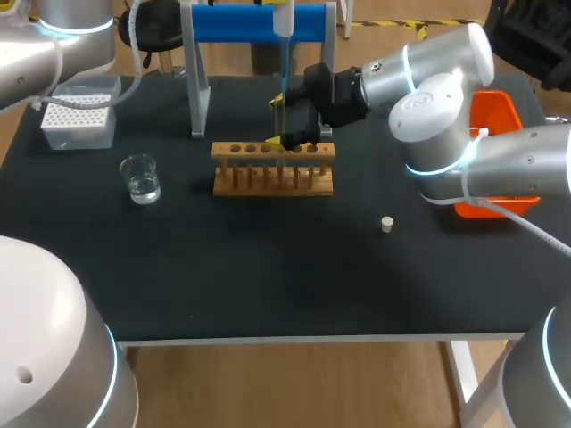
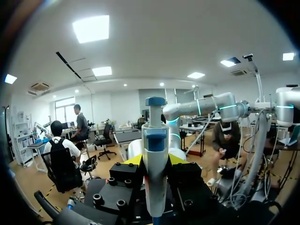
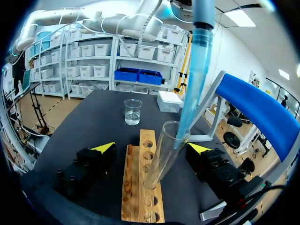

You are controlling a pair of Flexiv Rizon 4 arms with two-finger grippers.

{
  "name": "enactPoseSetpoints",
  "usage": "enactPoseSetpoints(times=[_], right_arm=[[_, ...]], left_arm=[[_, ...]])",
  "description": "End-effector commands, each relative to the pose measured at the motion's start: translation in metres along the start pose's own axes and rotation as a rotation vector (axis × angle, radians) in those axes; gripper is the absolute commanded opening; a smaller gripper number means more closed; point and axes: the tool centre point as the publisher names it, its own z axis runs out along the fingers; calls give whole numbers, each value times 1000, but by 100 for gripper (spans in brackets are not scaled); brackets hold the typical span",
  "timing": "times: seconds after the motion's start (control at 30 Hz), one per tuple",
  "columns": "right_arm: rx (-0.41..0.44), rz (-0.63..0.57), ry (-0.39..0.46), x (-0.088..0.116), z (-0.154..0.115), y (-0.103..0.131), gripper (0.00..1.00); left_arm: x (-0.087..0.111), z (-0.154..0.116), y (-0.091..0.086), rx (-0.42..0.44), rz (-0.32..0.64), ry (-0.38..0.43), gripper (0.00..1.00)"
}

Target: Invert the test tube, pick up the pipette, mount the tip to pipette, aspirate from beaker and dispense into the tube, eject the tip, return the pipette, and cap with the stopper.

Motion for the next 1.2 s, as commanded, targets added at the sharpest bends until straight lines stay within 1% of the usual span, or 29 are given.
enactPoseSetpoints(times=[0.03, 0.43, 1.2], right_arm=[[0, 0, 3, 0, -1, 0, 100], [0, 0, 3, 0, -1, 0, 100], [0, 0, 3, 0, -1, 0, 100]], left_arm=[[2, 0, 0, -3, -4, 1, 0], [10, -6, 5, -25, -19, -25, 0], [3, -4, 17, 2, -8, -20, 0]])
